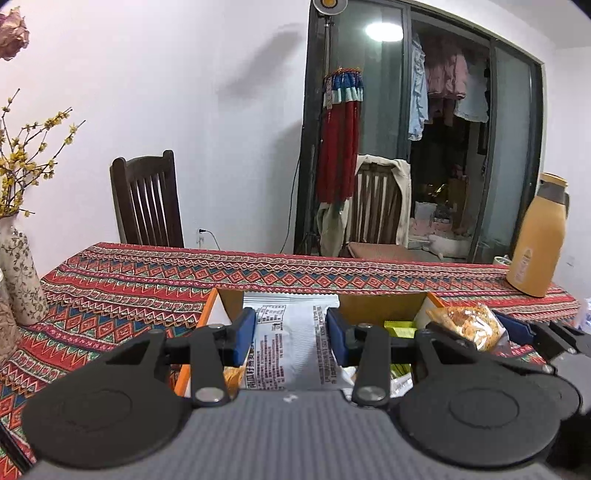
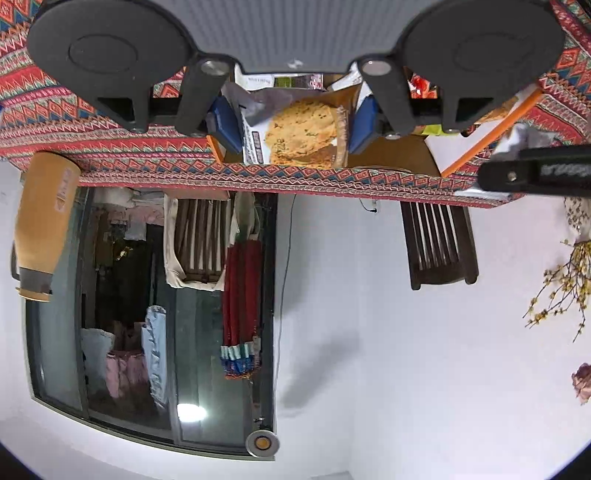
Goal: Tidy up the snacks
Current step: 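Carry both packets into the orange box and open both grippers, then lift both open grippers out of the box back toward the pile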
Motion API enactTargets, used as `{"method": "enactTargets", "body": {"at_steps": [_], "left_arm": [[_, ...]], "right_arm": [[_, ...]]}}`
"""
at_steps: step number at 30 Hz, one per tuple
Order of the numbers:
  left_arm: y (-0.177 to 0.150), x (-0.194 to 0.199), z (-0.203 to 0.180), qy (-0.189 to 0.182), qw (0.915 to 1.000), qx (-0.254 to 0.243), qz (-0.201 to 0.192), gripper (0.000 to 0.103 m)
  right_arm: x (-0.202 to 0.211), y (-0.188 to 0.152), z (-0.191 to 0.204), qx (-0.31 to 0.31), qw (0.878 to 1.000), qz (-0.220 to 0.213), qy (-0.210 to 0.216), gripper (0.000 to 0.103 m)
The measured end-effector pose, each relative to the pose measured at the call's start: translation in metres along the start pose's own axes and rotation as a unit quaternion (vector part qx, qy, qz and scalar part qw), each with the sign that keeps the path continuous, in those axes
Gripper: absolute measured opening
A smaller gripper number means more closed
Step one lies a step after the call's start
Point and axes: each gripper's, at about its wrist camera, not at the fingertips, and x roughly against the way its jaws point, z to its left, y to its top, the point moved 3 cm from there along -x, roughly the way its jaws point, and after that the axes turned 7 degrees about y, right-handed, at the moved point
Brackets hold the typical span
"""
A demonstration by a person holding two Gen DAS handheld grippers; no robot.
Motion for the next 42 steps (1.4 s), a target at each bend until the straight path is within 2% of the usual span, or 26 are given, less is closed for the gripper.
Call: {"method": "enactTargets", "body": {"at_steps": [7,9,14,18,19,20,21,22,23,28,34,42], "left_arm": [[-0.017,-0.038,0.002,0.011,0.9999,0.001,-0.004,0.042],[-0.023,-0.047,0.003,0.007,0.9999,-0.004,0.006,0.042],[-0.027,-0.051,0.004,-0.005,0.9999,-0.001,0.011,0.042],[-0.028,-0.047,0.008,-0.001,0.9999,0.011,0.003,0.046],[-0.027,-0.046,0.009,0.001,0.9999,0.013,-0.001,0.053],[-0.026,-0.046,0.01,0.003,0.9999,0.016,-0.003,0.068],[-0.026,-0.044,0.012,0.008,0.9998,0.019,-0.008,0.079],[-0.025,-0.043,0.013,0.014,0.9995,0.024,-0.014,0.098],[-0.025,-0.041,0.015,0.022,0.9992,0.029,-0.02,0.103],[-0.023,-0.043,0.022,0.032,0.9982,0.048,-0.018,0.103],[-0.026,-0.043,0.022,0.035,0.9981,0.049,-0.011,0.103],[-0.02,-0.022,0.02,0.025,0.9976,0.057,-0.031,0.103]], "right_arm": [[-0.025,-0.016,-0.012,-0.019,1.0,0.018,0.016,0.062],[-0.028,-0.021,-0.017,-0.029,0.999,0.024,0.03,0.062],[-0.034,-0.026,-0.015,-0.03,0.998,0.035,0.033,0.063],[-0.036,-0.03,-0.014,-0.029,0.998,0.04,0.029,0.069],[-0.035,-0.031,-0.014,-0.032,0.998,0.04,0.029,0.072],[-0.034,-0.031,-0.015,-0.035,0.998,0.039,0.029,0.084],[-0.033,-0.031,-0.017,-0.04,0.998,0.036,0.029,0.099],[-0.031,-0.031,-0.019,-0.046,0.998,0.033,0.028,0.103],[-0.029,-0.031,-0.02,-0.051,0.998,0.029,0.027,0.103],[-0.023,-0.032,-0.029,-0.075,0.997,0.018,0.019,0.103],[-0.019,-0.033,-0.028,-0.074,0.997,0.015,0.018,0.103],[-0.003,-0.021,-0.026,-0.062,0.998,-0.013,0.009,0.103]]}}
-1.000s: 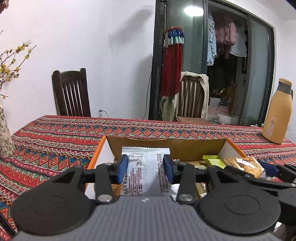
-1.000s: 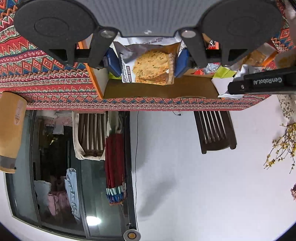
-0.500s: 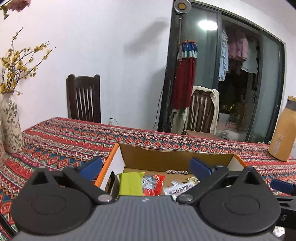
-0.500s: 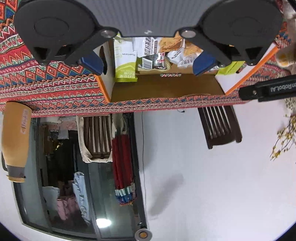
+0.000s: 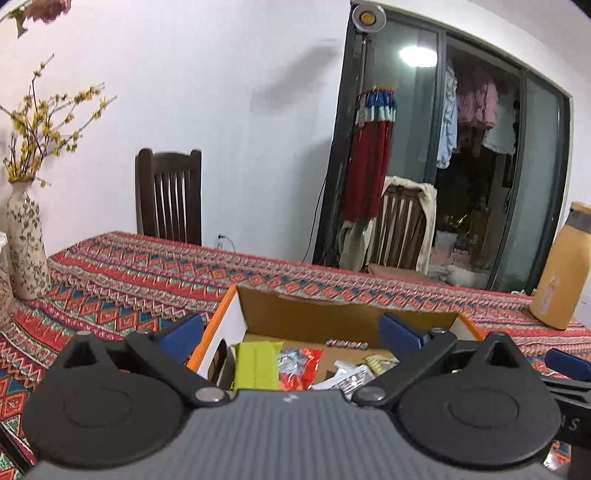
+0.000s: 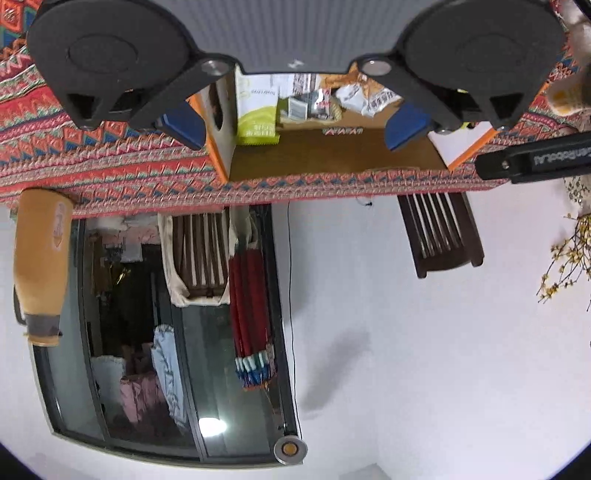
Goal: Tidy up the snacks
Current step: 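Lift both open grippers out of the box back toward the pile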
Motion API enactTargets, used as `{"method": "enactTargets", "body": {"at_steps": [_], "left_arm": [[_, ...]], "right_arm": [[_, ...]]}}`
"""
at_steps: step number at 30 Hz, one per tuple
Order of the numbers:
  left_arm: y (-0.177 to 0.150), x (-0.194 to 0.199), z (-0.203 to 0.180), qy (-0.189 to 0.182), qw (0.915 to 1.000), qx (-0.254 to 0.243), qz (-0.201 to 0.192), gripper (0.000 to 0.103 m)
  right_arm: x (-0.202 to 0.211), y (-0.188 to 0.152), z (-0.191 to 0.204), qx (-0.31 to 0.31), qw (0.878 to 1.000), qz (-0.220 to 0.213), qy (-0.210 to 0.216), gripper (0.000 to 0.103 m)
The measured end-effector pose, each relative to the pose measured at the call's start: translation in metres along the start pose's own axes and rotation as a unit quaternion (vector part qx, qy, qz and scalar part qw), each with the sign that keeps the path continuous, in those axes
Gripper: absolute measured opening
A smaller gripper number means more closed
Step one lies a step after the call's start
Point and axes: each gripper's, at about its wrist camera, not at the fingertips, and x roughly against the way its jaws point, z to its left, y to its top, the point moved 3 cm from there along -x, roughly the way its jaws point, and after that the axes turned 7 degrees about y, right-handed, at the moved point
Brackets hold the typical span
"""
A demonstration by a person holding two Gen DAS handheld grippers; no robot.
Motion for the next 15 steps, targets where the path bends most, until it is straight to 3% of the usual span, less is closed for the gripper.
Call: {"method": "enactTargets", "body": {"at_steps": [7,15], "left_arm": [[0.013,0.027,-0.003,-0.012,0.9997,0.001,-0.021,0.103],[0.01,0.052,0.006,-0.027,0.9995,-0.005,-0.016,0.103]], "right_arm": [[0.021,0.016,-0.002,0.005,1.0,-0.018,-0.01,0.103],[0.053,0.011,-0.004,0.019,1.0,-0.013,-0.015,0.103]]}}
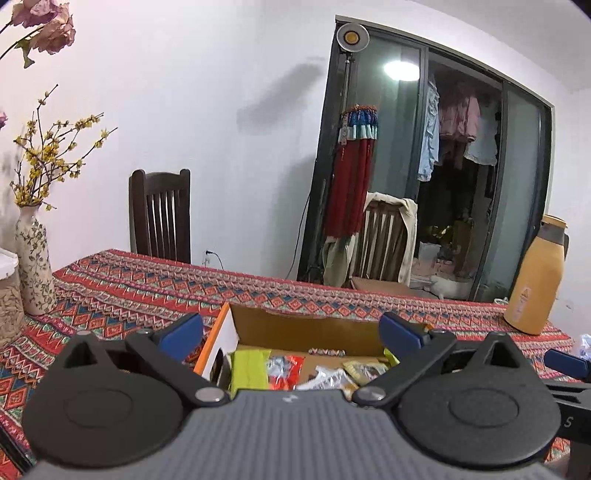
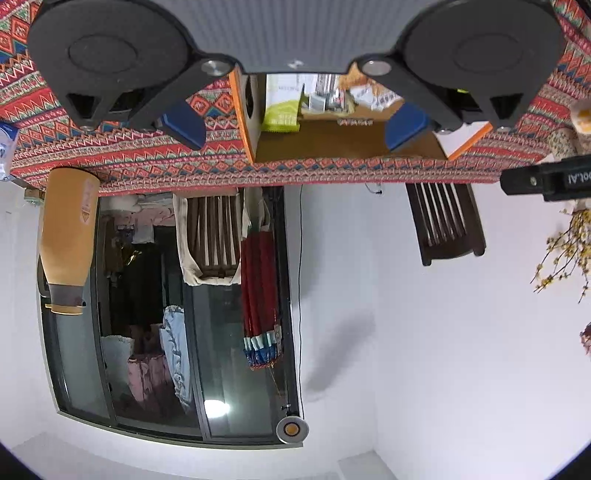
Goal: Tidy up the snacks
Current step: 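Lift both open grippers out of the box back toward the pile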
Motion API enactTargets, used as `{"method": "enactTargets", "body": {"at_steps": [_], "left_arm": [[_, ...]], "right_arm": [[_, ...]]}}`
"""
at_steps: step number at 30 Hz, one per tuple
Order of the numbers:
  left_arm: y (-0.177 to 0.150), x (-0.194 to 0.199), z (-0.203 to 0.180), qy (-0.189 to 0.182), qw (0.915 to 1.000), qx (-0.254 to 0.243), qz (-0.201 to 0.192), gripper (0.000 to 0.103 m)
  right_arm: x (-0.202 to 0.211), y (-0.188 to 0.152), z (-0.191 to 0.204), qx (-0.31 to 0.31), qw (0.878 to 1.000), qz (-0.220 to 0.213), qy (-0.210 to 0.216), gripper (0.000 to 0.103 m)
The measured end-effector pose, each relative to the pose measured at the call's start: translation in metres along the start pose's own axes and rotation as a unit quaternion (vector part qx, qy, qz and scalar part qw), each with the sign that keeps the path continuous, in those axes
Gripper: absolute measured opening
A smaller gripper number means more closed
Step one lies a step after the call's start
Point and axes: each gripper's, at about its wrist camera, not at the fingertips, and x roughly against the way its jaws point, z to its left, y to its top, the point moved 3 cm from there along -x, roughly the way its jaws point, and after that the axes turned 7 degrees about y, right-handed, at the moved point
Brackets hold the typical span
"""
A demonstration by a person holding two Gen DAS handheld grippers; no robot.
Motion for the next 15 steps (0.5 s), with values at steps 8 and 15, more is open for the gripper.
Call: {"method": "enactTargets", "body": {"at_steps": [8,15], "left_arm": [[-0.025,0.015,0.018,-0.002,0.999,-0.027,0.035,0.103],[-0.055,0.019,0.035,0.0,0.9968,-0.043,0.068,0.103]], "right_arm": [[0.029,-0.033,-0.008,-0.007,0.999,0.051,0.011,0.103],[0.042,-0.074,-0.017,-0.007,0.994,0.11,0.003,0.103]]}}
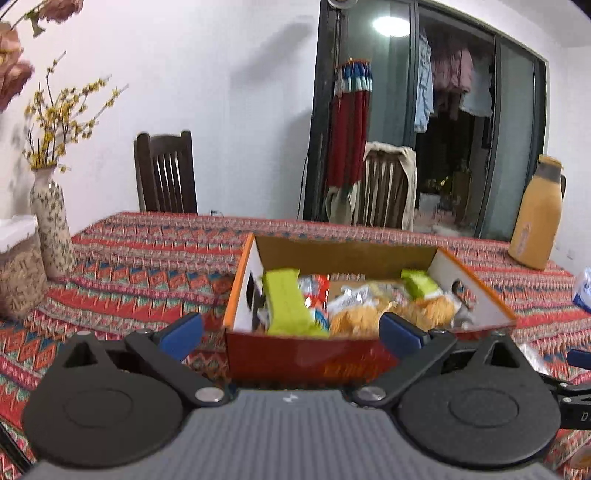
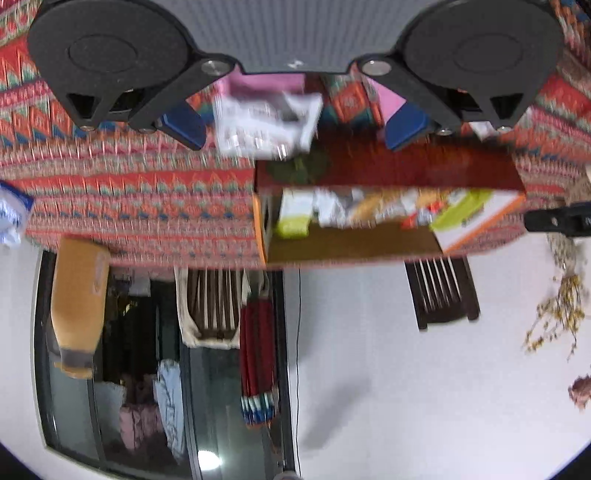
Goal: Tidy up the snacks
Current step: 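Lift both open grippers out of the box back toward the pile, then lower the right gripper onto a white printed packet and close it, then grasp another white printed packet with the left gripper while the right gripper holds its packet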
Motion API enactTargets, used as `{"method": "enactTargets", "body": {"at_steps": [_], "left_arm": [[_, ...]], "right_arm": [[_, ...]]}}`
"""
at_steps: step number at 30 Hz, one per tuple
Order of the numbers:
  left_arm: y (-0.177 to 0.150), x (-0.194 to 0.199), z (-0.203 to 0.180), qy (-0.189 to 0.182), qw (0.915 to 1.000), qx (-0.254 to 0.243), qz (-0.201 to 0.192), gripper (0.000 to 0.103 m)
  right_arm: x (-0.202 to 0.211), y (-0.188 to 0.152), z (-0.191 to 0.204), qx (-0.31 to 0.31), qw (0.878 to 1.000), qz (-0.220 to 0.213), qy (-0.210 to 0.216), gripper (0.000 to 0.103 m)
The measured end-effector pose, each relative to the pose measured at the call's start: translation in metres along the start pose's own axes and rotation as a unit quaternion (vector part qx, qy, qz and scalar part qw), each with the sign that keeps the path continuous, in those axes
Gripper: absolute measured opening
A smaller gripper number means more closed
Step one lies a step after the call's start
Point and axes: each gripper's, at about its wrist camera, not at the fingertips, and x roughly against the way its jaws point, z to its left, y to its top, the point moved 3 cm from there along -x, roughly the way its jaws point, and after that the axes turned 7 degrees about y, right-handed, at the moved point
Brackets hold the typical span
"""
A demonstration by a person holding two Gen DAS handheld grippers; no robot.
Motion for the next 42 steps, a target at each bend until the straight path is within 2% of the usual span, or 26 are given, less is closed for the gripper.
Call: {"method": "enactTargets", "body": {"at_steps": [6,14,23,29,31,33,34,42], "left_arm": [[-0.023,-0.008,0.008,-0.013,0.9997,0.004,0.021,0.103],[-0.037,-0.026,0.007,-0.012,0.999,0.007,0.042,0.103],[-0.039,-0.033,0.011,-0.014,0.9981,0.019,0.057,0.103],[-0.039,-0.035,0.014,-0.013,0.9975,0.028,0.064,0.103],[-0.039,-0.036,0.015,-0.014,0.9972,0.03,0.068,0.103],[-0.039,-0.037,0.015,-0.016,0.9968,0.032,0.071,0.103],[-0.039,-0.038,0.016,-0.016,0.9967,0.034,0.072,0.103],[-0.039,-0.039,0.017,-0.019,0.9965,0.037,0.073,0.103]], "right_arm": [[-0.003,-0.027,-0.009,-0.015,0.999,0.046,-0.011,0.103],[-0.021,-0.034,-0.016,-0.002,0.995,0.092,-0.035,0.103],[-0.033,-0.005,-0.02,-0.007,0.997,0.066,-0.035,0.103],[-0.053,0.007,-0.017,-0.011,0.997,0.065,-0.033,0.103],[-0.06,0.01,-0.015,-0.004,0.997,0.065,-0.034,0.099],[-0.065,0.01,-0.012,0.001,0.997,0.066,-0.035,0.082],[-0.066,0.009,-0.011,0.002,0.997,0.068,-0.034,0.078],[-0.051,0.006,-0.002,0.021,0.998,0.047,-0.029,0.057]]}}
